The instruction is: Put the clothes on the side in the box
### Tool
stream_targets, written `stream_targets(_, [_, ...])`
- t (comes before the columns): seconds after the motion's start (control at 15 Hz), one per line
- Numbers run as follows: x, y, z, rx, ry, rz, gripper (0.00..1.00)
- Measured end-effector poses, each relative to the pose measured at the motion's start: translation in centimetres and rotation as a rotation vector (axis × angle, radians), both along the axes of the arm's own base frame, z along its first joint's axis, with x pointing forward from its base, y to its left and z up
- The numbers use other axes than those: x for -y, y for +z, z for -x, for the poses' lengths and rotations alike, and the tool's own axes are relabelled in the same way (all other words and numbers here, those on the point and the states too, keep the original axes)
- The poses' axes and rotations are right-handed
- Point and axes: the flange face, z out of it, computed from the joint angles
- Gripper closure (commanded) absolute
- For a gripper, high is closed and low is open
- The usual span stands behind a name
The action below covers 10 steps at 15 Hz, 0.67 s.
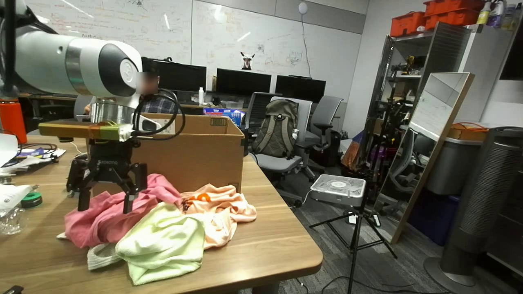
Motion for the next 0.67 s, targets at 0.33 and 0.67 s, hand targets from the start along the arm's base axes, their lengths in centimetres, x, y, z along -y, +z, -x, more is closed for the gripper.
stream_targets(0.33, [-0.9, -0.9, -1.5, -0.003, 0.049, -0.158, 0.0])
stream_targets(0.67, [-1.2, -0.9, -3.3, 0.039, 0.079, -0.321, 0.0])
